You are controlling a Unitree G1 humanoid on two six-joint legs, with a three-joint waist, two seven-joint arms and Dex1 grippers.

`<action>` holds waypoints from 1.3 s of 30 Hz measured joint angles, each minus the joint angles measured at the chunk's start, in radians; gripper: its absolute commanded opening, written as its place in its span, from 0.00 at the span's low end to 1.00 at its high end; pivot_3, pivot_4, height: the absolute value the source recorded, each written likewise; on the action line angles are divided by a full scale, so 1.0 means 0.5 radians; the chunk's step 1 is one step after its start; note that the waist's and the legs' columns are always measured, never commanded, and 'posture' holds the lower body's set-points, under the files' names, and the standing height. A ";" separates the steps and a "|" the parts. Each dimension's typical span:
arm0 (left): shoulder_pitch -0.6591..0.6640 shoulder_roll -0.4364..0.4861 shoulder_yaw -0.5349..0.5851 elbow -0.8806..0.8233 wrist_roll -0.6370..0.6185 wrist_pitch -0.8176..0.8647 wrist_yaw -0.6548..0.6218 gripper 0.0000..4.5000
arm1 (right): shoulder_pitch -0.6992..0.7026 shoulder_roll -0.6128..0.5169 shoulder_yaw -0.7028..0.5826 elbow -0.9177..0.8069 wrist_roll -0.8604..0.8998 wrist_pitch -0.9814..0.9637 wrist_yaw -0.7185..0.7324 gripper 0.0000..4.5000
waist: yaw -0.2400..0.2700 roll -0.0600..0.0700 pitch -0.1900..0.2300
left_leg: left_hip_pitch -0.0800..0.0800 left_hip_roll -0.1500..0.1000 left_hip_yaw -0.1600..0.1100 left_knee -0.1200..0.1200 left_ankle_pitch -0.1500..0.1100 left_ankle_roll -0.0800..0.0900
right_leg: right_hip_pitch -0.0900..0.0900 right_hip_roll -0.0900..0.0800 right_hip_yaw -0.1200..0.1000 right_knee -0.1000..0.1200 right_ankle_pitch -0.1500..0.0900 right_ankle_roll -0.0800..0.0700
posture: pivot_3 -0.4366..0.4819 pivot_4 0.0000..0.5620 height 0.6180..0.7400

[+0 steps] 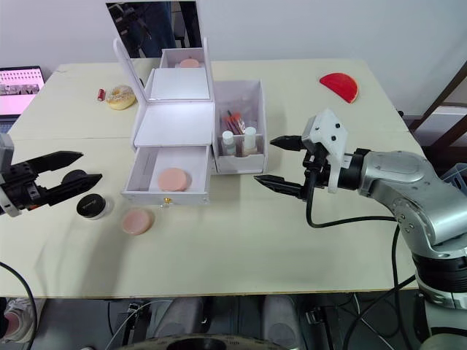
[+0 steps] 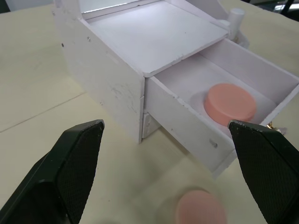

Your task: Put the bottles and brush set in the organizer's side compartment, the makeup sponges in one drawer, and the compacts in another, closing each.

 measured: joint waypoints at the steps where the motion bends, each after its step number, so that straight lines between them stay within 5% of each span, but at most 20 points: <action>1: 0.001 0.000 0.000 -0.006 0.000 -0.001 0.001 0.99 | -0.002 0.000 0.000 0.001 0.000 0.000 0.001 1.00 | 0.000 0.000 0.000 | 0.000 0.000 0.000 0.000 0.000 0.000 | 0.000 0.000 0.000 0.000 0.000 0.000 | 0.48 0.27 1.00; 12: -0.088 0.000 -0.094 -0.013 0.001 -0.029 -0.020 0.99 | -0.003 0.033 0.007 -0.004 0.000 0.000 -0.007 1.00 | 0.000 0.000 0.000 | 0.000 0.000 0.000 0.000 0.000 0.000 | 0.000 0.000 0.000 0.000 0.001 -0.001 | 0.48 0.27 1.00; 15: -0.187 0.008 -0.205 -0.002 0.007 -0.033 -0.033 0.81 | 0.004 0.041 0.013 -0.007 -0.001 0.001 -0.021 1.00 | 0.003 0.000 0.000 | -0.001 0.000 0.000 0.000 0.000 0.000 | 0.000 0.000 0.000 0.000 0.001 -0.001 | 0.48 0.27 1.00; 22: -0.798 0.040 -0.766 0.103 0.071 -0.040 -0.256 0.01 | -0.003 0.104 0.054 -0.017 -0.007 -0.001 -0.050 1.00 | 0.000 -0.002 0.001 | -0.001 -0.001 0.000 0.001 0.000 0.000 | 0.002 0.000 0.000 0.000 0.001 0.000 | 0.48 0.27 1.00; 34: -1.698 0.053 -1.720 0.494 0.638 -0.045 -0.802 0.01 | 0.012 0.186 0.096 -0.069 -0.022 0.000 -0.159 1.00 | -0.034 -0.007 0.004 | -0.002 -0.001 -0.001 0.001 0.000 0.001 | 0.002 0.002 0.000 0.001 -0.003 0.012 | 0.48 0.27 1.00; 39: -1.970 -0.084 -2.003 0.582 0.829 0.070 -0.903 0.01 | 0.049 0.208 0.100 -0.101 -0.023 0.001 -0.210 1.00 | -0.042 -0.008 0.005 | -0.002 -0.001 -0.002 0.000 0.000 0.001 | 0.001 0.002 0.000 0.003 -0.002 0.017 | 0.48 0.27 1.00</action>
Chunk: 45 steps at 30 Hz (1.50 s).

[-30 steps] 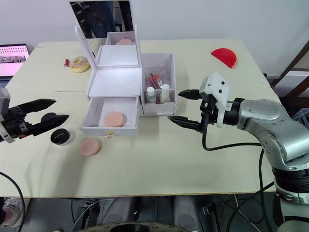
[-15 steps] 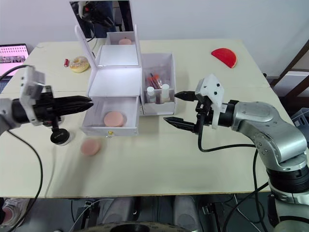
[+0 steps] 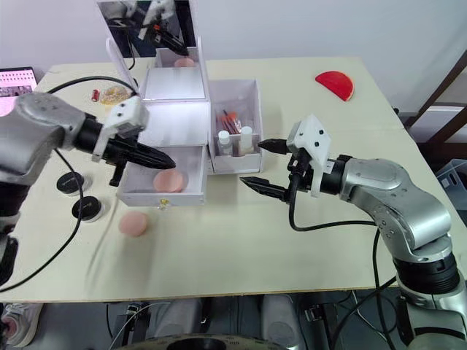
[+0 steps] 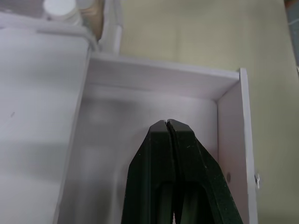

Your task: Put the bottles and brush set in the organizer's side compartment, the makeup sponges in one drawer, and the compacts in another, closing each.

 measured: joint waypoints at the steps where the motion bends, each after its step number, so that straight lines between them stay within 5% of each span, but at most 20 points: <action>1: -0.047 -0.021 -0.047 0.012 0.028 0.023 -0.034 0.01 | 0.007 0.005 0.001 -0.007 0.000 0.000 -0.014 1.00 | -0.001 0.000 0.000 | 0.000 0.000 0.000 0.000 0.000 0.000 | 0.000 0.000 0.000 0.000 0.000 0.001 | 0.48 0.27 1.00; 18: -0.047 -0.149 -0.260 0.013 0.362 -0.122 -0.133 0.01 | 0.066 0.056 0.000 -0.110 0.020 0.015 -0.131 1.00 | -0.002 0.000 0.001 | 0.002 0.000 -0.002 0.002 0.000 0.001 | -0.001 0.000 0.000 0.008 -0.001 0.004 | 0.48 0.27 1.00; 31: 0.069 0.014 -0.234 -0.063 0.428 -0.194 -0.205 0.01 | 0.065 0.069 0.002 -0.111 0.022 0.011 -0.121 1.00 | -0.004 0.000 0.001 | 0.007 0.000 -0.003 0.004 0.000 0.001 | -0.001 0.001 0.001 0.021 -0.004 0.000 | 0.48 0.27 1.00; 45: 0.040 -0.152 0.194 -0.081 0.137 0.159 -0.040 0.01 | 0.035 0.069 0.016 -0.070 0.017 -0.005 -0.067 1.00 | -0.016 -0.005 0.004 | 0.007 0.000 -0.003 0.004 0.000 0.001 | -0.002 0.000 0.001 0.023 -0.003 0.005 | 0.48 0.27 1.00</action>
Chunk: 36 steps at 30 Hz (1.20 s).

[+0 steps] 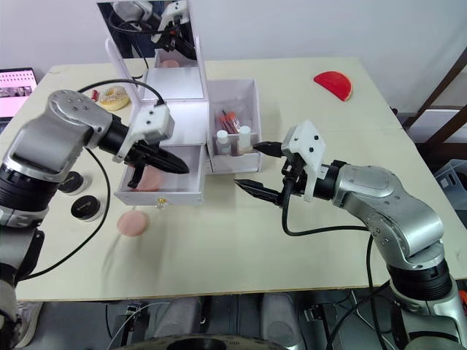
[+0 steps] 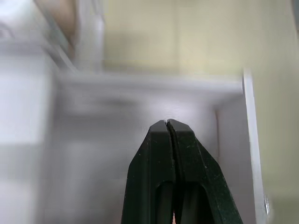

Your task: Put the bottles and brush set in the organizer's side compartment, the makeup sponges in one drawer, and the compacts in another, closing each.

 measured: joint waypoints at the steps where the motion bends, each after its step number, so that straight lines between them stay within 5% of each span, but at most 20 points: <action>1: -0.004 0.004 0.062 -0.014 -0.048 0.042 0.004 0.01 | 0.000 -0.001 -0.001 0.000 0.000 0.000 0.001 1.00 | -0.003 0.000 0.000 | 0.001 0.000 0.000 0.000 0.000 0.000 | 0.000 0.000 0.000 0.001 0.000 0.000 | 0.48 0.27 1.00; 6: 0.262 0.155 0.569 -0.248 -0.380 0.159 0.035 0.01 | 0.051 -0.049 -0.053 -0.002 0.005 -0.001 0.036 1.00 | -0.001 0.001 0.001 | 0.004 0.001 0.000 -0.003 0.000 0.000 | -0.001 0.000 0.002 0.003 -0.003 -0.002 | 0.48 0.27 1.00; 14: 1.240 0.421 1.543 -0.594 -0.600 0.300 0.235 0.01 | 0.184 -0.236 -0.251 0.073 0.005 -0.079 0.218 1.00 | 0.016 -0.002 0.002 | 0.009 0.000 0.003 -0.001 0.000 0.000 | 0.006 -0.002 0.003 0.000 -0.008 -0.010 | 0.48 0.27 1.00; 17: 1.599 0.432 1.837 -0.580 -0.572 0.270 0.265 0.20 | 0.213 -0.327 -0.307 0.195 0.001 -0.115 0.330 1.00 | 0.020 -0.004 0.002 | 0.011 0.000 0.003 -0.001 0.000 -0.001 | 0.007 -0.002 0.003 0.000 -0.009 -0.015 | 0.48 0.27 1.00; 24: 2.385 0.478 2.380 -0.320 -0.391 0.013 0.112 0.99 | 0.533 -0.530 -0.572 0.456 -0.032 -0.241 0.650 1.00 | 0.025 -0.004 0.003 | 0.005 0.001 0.006 -0.005 -0.001 -0.001 | 0.000 -0.004 0.003 -0.001 -0.012 -0.019 | 0.48 0.27 1.00; 36: 2.706 0.431 2.788 -0.033 -0.340 -0.236 0.141 0.99 | 0.702 -0.646 -0.903 0.825 -0.117 -0.386 0.899 1.00 | 0.005 -0.002 0.003 | 0.004 0.004 0.013 -0.005 -0.002 -0.003 | -0.005 -0.008 0.003 -0.005 -0.012 -0.019 | 0.48 0.27 1.00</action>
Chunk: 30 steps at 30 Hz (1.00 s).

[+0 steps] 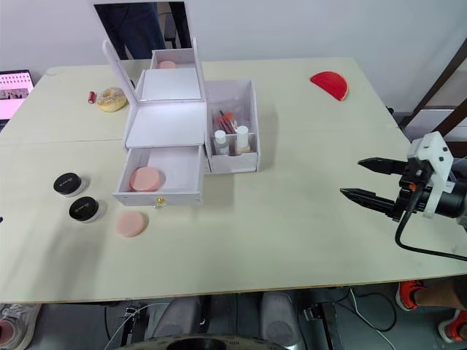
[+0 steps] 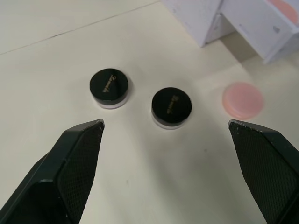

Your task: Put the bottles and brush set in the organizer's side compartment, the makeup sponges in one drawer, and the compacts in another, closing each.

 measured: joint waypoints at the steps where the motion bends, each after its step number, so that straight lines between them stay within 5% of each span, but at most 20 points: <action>1: 0.012 -0.003 0.001 0.003 -0.001 -0.012 -0.001 0.99 | -0.007 0.000 0.007 -0.001 0.000 -0.007 0.012 1.00 | 0.002 0.000 0.000 | -0.001 0.000 0.000 -0.001 0.000 0.000 | -0.001 0.000 0.000 0.000 0.000 0.000 | 0.48 0.27 1.00; 17: 0.117 -0.069 0.081 0.039 -0.007 -0.196 0.081 0.99 | -0.007 0.008 0.045 -0.008 -0.035 -0.075 0.095 1.00 | 0.007 0.000 -0.002 | -0.008 0.002 0.005 0.000 0.000 0.000 | -0.010 0.000 0.001 0.000 0.001 -0.002 | 0.48 0.27 1.00; 30: 0.243 -1.339 -0.225 -1.345 -0.252 0.040 1.202 0.99 | -0.820 0.367 0.728 -0.372 0.082 0.188 -0.249 1.00 | 0.030 -0.014 -0.007 | -0.004 0.011 0.026 0.005 -0.001 -0.001 | -0.011 0.007 0.016 0.003 0.008 -0.010 | 0.48 0.27 1.00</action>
